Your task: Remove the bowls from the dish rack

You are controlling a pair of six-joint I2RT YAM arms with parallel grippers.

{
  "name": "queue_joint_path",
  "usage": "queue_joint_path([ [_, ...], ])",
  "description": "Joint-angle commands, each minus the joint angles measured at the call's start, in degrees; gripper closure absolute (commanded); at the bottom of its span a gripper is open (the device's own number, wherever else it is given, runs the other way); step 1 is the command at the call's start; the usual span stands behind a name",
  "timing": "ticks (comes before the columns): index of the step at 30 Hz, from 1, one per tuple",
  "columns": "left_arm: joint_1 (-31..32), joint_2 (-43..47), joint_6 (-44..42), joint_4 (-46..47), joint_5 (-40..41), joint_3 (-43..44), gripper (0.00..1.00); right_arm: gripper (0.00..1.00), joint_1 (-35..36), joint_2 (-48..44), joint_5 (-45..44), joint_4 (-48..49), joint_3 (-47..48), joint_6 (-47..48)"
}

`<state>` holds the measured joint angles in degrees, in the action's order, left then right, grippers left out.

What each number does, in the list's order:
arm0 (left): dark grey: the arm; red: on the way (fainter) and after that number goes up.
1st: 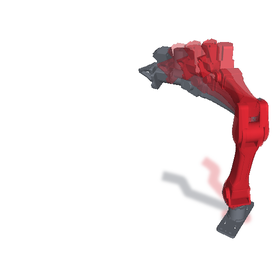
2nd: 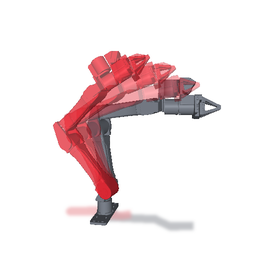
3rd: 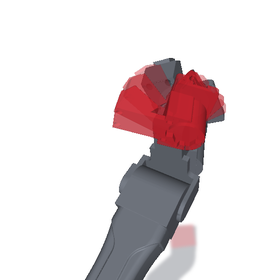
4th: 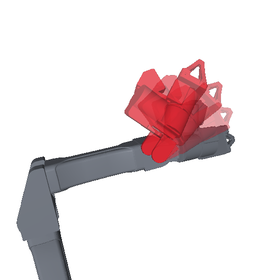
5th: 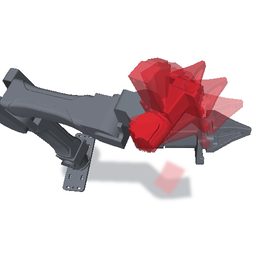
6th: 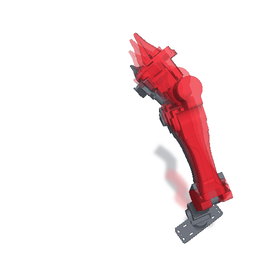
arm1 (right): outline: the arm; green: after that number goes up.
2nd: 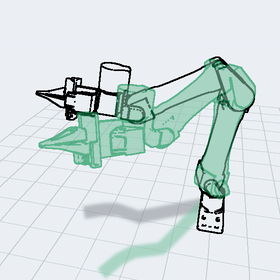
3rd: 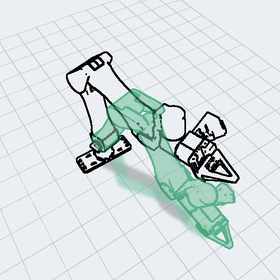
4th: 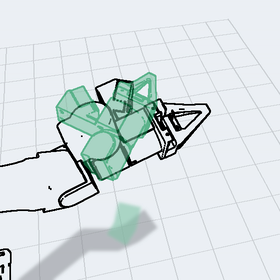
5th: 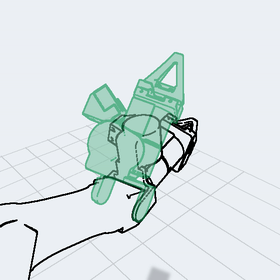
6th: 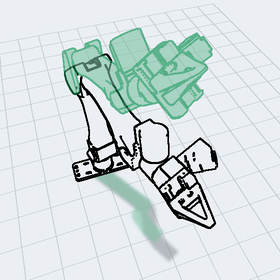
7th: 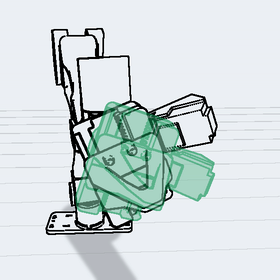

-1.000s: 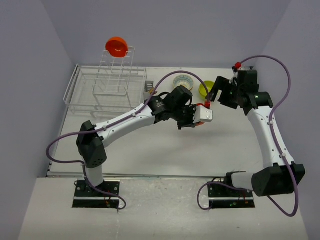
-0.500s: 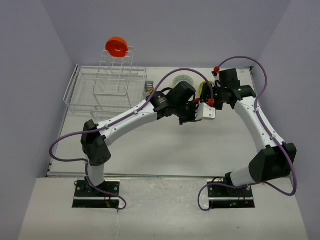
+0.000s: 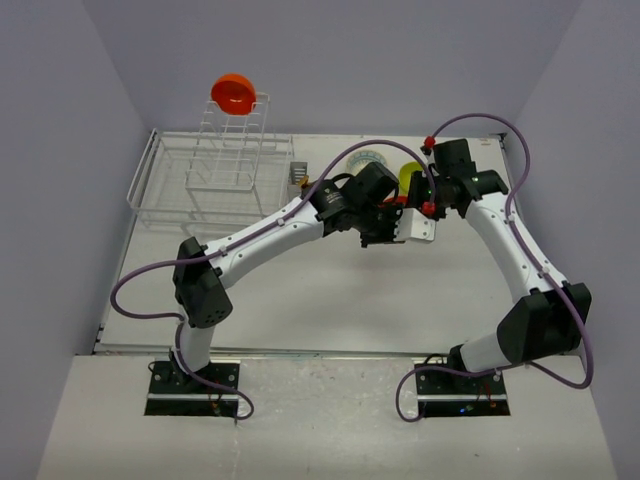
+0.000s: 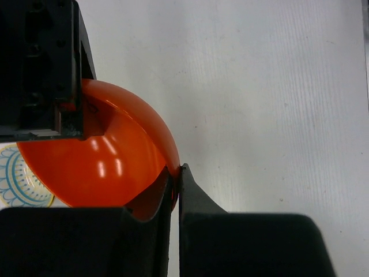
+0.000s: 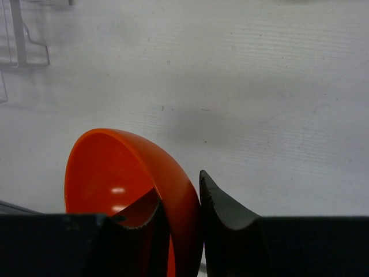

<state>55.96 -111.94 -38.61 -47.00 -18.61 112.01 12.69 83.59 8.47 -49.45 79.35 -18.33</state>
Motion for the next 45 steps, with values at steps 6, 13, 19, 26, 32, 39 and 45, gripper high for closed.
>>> queue_joint_path([
  [6, -0.4, 0.5, -0.7, -2.5, 1.3, 2.3, 1.00, 0.46, -0.1, 0.3, -0.9, 0.3, 1.2, -1.4],
  [13, -0.4, -0.6, -0.7, -3.6, 0.4, 2.3, 1.00, 0.70, -0.1, -1.2, -0.3, 0.6, 1.6, -1.4],
  [19, -0.4, -0.8, -0.5, -4.1, 1.5, 2.8, 1.00, 1.00, -0.1, -0.8, 0.1, 0.8, 0.8, -1.5],
  [26, -0.5, -0.3, 2.6, -1.0, 6.7, 1.7, 0.62, 1.00, -0.1, -0.4, 0.1, 2.6, 0.5, -1.9],
  [32, -1.0, 10.1, 9.1, 10.9, 14.4, -9.8, 0.00, 1.00, -1.2, 3.6, -0.9, 9.6, -1.3, -5.8],
  [39, -2.6, 26.3, 22.5, 30.1, 28.4, -27.8, 0.00, 1.00, -1.5, 7.5, -2.0, 28.4, -9.0, -15.7],
  [45, -8.9, 31.2, 39.0, 31.1, 39.1, -24.2, 0.00, 1.00, -1.3, 15.6, -2.1, 34.7, -10.6, -21.4],
])
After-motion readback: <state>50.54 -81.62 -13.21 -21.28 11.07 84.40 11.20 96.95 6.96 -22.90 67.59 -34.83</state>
